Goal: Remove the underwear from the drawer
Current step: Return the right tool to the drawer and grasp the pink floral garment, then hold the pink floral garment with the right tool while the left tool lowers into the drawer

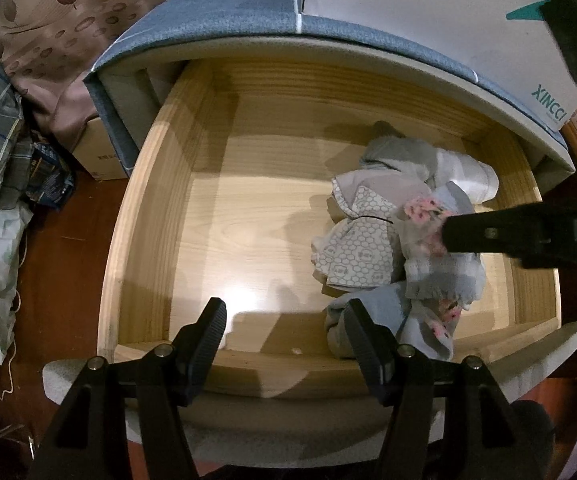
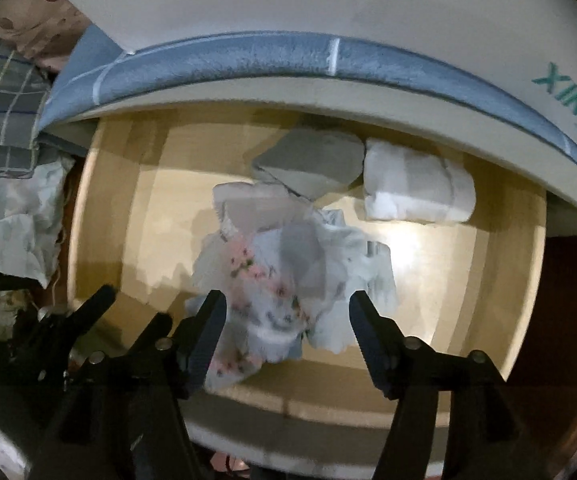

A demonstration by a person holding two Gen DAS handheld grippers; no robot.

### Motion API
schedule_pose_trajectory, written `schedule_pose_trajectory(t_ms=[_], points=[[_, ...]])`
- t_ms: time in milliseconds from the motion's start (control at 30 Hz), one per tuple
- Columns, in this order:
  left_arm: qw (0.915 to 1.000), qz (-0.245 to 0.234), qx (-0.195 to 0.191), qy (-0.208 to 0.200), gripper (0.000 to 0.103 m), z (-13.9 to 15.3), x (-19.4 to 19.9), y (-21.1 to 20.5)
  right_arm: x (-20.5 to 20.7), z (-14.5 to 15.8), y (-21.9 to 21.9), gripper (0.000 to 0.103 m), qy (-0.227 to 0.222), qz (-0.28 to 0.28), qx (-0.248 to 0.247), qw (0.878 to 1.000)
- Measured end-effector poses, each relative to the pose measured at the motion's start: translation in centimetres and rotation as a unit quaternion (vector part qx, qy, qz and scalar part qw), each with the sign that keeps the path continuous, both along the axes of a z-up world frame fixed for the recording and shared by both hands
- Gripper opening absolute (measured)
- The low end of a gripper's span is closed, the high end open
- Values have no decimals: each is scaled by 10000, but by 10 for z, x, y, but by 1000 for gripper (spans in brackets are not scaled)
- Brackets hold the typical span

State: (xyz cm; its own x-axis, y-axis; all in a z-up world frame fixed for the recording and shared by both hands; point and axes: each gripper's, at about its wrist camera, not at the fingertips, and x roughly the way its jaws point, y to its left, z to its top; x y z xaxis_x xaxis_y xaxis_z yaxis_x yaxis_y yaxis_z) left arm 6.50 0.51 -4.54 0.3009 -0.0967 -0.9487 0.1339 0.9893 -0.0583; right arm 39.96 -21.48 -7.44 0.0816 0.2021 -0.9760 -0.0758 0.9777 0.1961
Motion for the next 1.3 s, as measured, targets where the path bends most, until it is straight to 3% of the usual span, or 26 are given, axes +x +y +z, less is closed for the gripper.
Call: schedule_pose_trajectory(t_ms=[167,367,467,733,900,1300], points=[[10000,-9,25,18,63,-1,0,-1,5,-22,6,61,172,-42,17,9998],[10000,-32,75,48,63,-2,0,-2,3,-28,2,32,170,-47,-84,9998],[9999,-38,87,58,63,-3,1,-2,0,-25,-8,27,152,-92,-138,9997],[9999,-46,89,73,63,-3,2,-2,-9,-11,-56,26,25,-369,-291,9989],[9999,-54,109,91,63,-3,2,-3,-13,-4,-82,26,28,-402,-701,9967],[9991,-290,-138,294,63,-3,6,-7,-24,-54,-91,28,618,-322,-736,9949]])
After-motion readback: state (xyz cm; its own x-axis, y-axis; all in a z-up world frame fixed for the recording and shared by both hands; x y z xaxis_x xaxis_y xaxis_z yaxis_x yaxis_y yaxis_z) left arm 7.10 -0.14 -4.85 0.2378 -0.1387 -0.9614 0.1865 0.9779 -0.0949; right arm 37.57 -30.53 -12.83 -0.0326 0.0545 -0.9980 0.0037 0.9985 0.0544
